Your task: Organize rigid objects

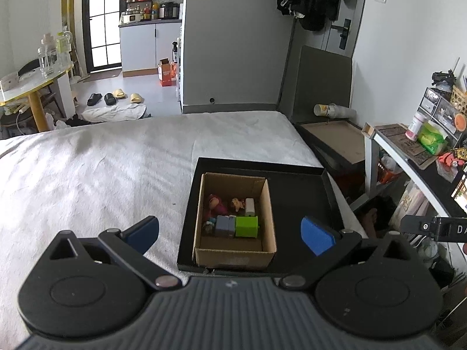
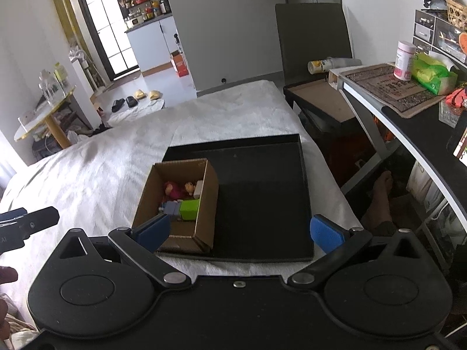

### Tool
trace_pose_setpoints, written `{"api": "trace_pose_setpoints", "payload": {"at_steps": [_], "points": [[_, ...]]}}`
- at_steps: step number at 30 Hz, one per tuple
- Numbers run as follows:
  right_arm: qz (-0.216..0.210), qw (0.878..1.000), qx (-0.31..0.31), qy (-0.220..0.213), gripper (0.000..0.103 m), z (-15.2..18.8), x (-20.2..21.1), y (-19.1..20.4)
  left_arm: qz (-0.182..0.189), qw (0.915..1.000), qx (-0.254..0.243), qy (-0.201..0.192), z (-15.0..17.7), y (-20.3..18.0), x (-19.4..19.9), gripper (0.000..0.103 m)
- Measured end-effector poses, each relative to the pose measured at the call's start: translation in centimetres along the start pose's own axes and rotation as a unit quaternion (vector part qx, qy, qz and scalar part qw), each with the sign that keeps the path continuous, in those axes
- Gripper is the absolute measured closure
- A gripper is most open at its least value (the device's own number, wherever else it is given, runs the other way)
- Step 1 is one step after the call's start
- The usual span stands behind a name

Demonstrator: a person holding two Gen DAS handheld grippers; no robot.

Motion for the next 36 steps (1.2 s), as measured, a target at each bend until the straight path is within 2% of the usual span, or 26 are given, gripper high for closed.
{"api": "trace_pose_setpoints", "payload": {"at_steps": [15,36], "points": [[0.014,1.000,0.002,0.020,0.000,1.9,-1.2,0.8,0.016,0.9996,-0.021,0.000,1.3,-0.3,-0.1,0.000],[0.013,1.000,0.010,0.025,0.000,2.3,-1.2,1.9,0.020,0.9997,-0.015,0.003,1.5,0.5,0.0,0.000]]}}
Point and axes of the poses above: each gripper's, at about its wrist camera, not at the fingertips, and x roughly against the way its jaws point, y to its left, z to its underside, the point moved 4 cm from there along -x, roughly the way its jaws point, and after that the axes turned 15 degrees about -z, right-handed, at the moved point
